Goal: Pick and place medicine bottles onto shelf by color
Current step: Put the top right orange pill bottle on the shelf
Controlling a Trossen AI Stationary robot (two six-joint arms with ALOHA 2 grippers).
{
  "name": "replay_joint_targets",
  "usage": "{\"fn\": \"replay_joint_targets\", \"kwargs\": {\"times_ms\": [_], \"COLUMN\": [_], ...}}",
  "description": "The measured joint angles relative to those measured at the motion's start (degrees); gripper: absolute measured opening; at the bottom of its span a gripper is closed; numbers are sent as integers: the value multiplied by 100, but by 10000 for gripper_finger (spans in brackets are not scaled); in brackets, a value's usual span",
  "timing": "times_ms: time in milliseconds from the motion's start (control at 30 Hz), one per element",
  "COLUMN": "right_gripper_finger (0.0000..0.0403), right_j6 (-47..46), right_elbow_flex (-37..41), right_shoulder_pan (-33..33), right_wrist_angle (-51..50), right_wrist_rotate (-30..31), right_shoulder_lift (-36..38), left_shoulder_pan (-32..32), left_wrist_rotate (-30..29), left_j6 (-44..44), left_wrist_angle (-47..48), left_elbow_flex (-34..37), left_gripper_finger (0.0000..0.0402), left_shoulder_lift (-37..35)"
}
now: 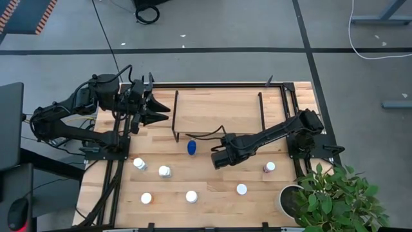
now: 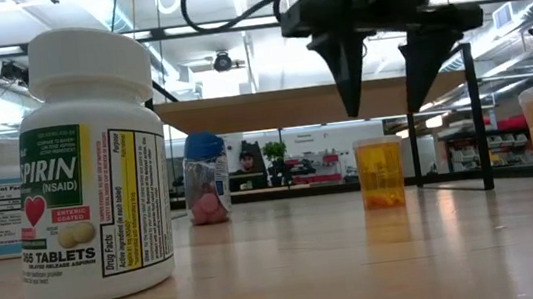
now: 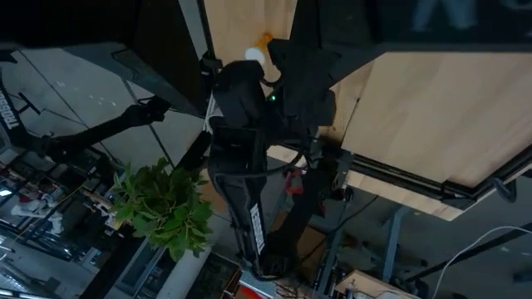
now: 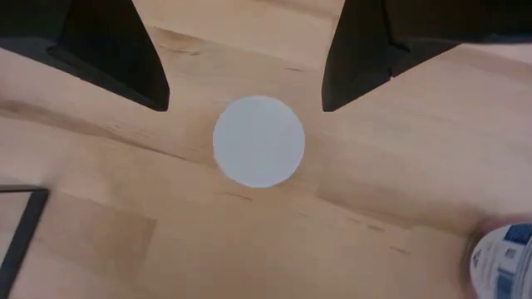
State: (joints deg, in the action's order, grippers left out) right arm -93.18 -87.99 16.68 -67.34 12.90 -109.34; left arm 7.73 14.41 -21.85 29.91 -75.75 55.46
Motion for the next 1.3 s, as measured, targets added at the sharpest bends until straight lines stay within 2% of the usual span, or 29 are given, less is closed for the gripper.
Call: {"fn": "replay_joint_targets", "kwargs": {"times_ms": [333, 800, 1300], "right_gripper_finger": [324, 324, 324], "right_j6": [-132, 31, 211], "right_elbow_flex": [0, 0, 110], "right_shoulder_pan": [-35, -373, -427], "right_wrist_angle": [229, 396, 447], "right_wrist_rotate": [-58, 53, -313], "right_shoulder_lift": [-350, -358, -354], "left_shoulder_pan": [2, 0, 0], "left_wrist_rotate": [-2, 0, 0], "left_j6": [-18, -44, -46], "left_wrist_angle": [118, 182, 184], "left_elbow_flex": [0, 0, 0], "left_gripper_finger": [172, 173, 174], "left_shoulder_lift": [0, 0, 0]}}
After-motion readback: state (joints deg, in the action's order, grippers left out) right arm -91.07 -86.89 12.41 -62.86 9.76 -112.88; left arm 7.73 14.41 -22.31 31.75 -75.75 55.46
